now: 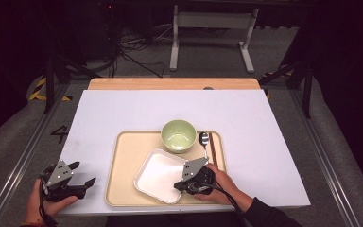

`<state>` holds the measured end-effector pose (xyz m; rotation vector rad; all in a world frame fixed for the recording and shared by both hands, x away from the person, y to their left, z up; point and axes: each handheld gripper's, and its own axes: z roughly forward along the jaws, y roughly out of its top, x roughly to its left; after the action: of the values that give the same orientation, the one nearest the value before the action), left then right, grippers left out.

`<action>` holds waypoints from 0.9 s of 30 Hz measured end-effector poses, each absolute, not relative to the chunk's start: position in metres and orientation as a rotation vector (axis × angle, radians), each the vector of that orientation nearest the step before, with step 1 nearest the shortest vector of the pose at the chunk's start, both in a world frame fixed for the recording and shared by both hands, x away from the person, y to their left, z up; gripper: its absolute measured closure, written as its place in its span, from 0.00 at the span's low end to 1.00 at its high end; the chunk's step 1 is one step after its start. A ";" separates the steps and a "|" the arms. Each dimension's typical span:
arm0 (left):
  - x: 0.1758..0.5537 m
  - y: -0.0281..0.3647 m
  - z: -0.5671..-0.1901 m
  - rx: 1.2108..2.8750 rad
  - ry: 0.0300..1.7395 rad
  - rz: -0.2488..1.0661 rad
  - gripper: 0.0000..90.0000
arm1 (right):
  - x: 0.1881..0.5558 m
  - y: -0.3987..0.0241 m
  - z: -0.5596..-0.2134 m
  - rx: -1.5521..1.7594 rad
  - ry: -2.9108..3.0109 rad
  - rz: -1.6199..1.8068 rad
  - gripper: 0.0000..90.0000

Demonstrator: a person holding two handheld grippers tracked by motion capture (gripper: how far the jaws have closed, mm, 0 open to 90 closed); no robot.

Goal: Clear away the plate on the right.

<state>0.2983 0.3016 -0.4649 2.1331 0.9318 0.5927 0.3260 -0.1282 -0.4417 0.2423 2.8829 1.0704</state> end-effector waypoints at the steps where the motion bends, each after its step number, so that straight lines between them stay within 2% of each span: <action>1: 0.298 0.302 -0.465 2.132 0.930 0.591 0.21 | 0.326 -0.128 -0.442 0.239 2.886 1.068 1.00; 13: 0.298 0.301 -0.465 2.134 0.929 0.591 0.21 | 0.323 -0.129 -0.444 0.239 2.905 1.052 0.99; 27: 0.298 0.301 -0.464 2.137 0.931 0.597 0.21 | 0.322 -0.164 -0.441 0.308 2.892 1.012 0.95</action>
<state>0.2977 0.3011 -0.4641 2.1371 0.9305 0.5973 0.3222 -0.1643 -0.4408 0.3077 2.8922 1.0122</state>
